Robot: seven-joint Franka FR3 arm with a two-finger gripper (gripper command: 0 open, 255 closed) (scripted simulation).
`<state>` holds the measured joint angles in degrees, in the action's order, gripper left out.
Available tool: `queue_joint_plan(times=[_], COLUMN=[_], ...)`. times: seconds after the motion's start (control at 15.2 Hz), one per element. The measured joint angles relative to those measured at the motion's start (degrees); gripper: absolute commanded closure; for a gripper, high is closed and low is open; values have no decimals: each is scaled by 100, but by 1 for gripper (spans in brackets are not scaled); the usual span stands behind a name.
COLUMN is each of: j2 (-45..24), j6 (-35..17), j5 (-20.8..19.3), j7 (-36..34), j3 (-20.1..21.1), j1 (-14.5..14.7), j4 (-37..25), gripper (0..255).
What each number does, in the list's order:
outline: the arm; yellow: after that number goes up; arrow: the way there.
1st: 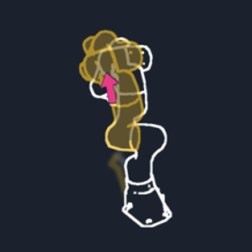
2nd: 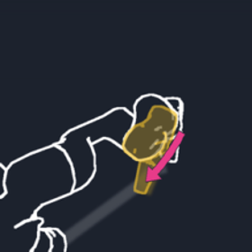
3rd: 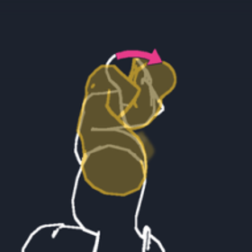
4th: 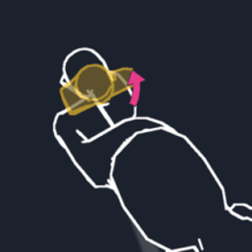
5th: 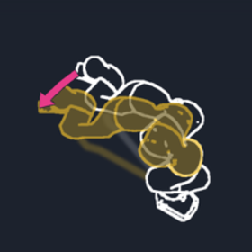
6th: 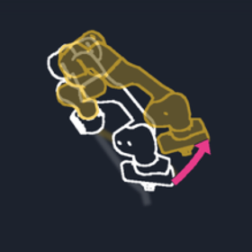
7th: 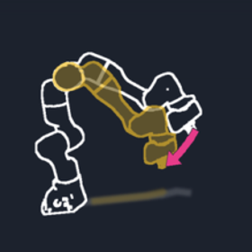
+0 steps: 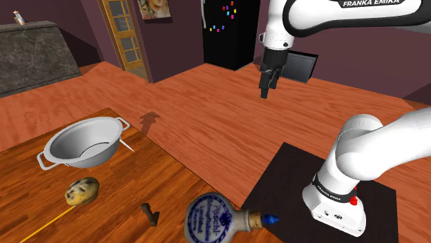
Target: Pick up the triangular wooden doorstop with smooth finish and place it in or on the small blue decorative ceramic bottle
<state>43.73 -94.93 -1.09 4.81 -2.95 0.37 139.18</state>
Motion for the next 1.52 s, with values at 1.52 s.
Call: queue_joint_plan(times=[1.52], j2=[-2660], j6=[-2065], j5=[773], j7=[-2486], j3=[2248], j1=[823], j4=[-609], gripper=[0])
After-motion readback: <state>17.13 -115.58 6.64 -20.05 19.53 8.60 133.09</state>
